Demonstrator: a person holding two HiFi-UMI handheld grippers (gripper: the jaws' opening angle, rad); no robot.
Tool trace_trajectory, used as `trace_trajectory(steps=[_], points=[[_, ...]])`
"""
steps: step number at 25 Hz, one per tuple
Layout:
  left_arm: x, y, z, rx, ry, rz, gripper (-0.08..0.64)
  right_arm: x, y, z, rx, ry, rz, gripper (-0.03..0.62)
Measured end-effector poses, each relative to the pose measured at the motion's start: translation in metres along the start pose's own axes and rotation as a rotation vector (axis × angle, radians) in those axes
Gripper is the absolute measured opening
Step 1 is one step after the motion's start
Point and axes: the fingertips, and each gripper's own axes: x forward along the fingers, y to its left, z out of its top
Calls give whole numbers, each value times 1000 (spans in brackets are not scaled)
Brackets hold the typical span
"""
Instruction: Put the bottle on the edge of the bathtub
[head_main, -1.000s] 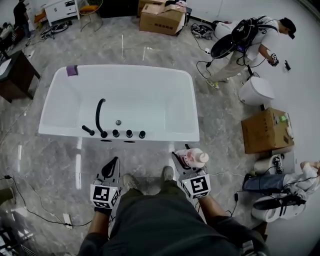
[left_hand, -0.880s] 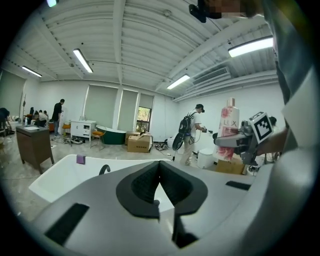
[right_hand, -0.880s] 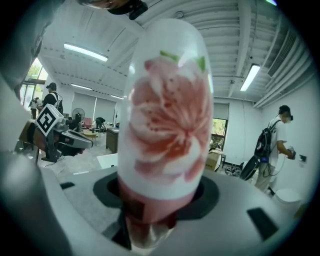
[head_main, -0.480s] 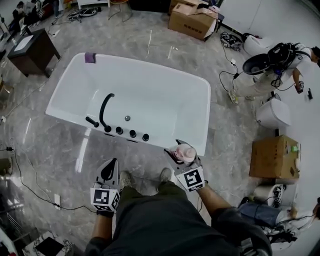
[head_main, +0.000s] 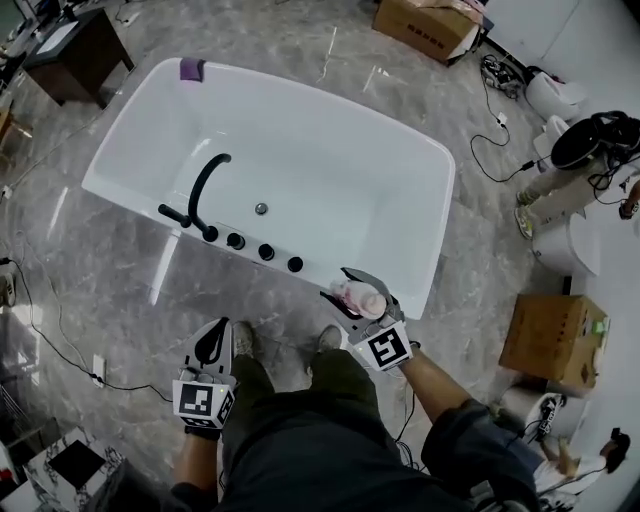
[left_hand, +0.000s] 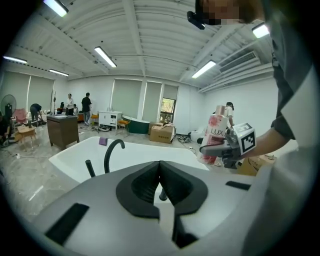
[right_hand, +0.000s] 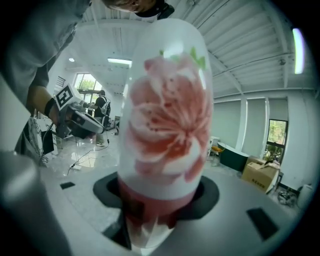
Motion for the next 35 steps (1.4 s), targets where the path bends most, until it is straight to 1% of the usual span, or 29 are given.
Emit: trace_trajectory(steps=[4, 10, 16, 23, 28, 35], points=[[23, 7, -28, -4, 23, 15, 0, 28, 3, -38, -25, -10, 69, 235], [46, 12, -76, -11, 79, 37, 0, 64, 8, -91, -31, -10, 157, 235], [67, 13, -121, -49, 121, 64, 0, 94, 18, -137, -42, -14, 246, 235], [76, 23, -166, -80, 157, 118, 0, 120, 30, -190, -51, -10, 321, 235], [83, 29, -189, -108, 171, 152, 0, 135, 38, -220, -66, -9, 372, 235], [92, 30, -207, -121, 179, 160, 0, 149, 45, -240, -77, -18, 407, 235]])
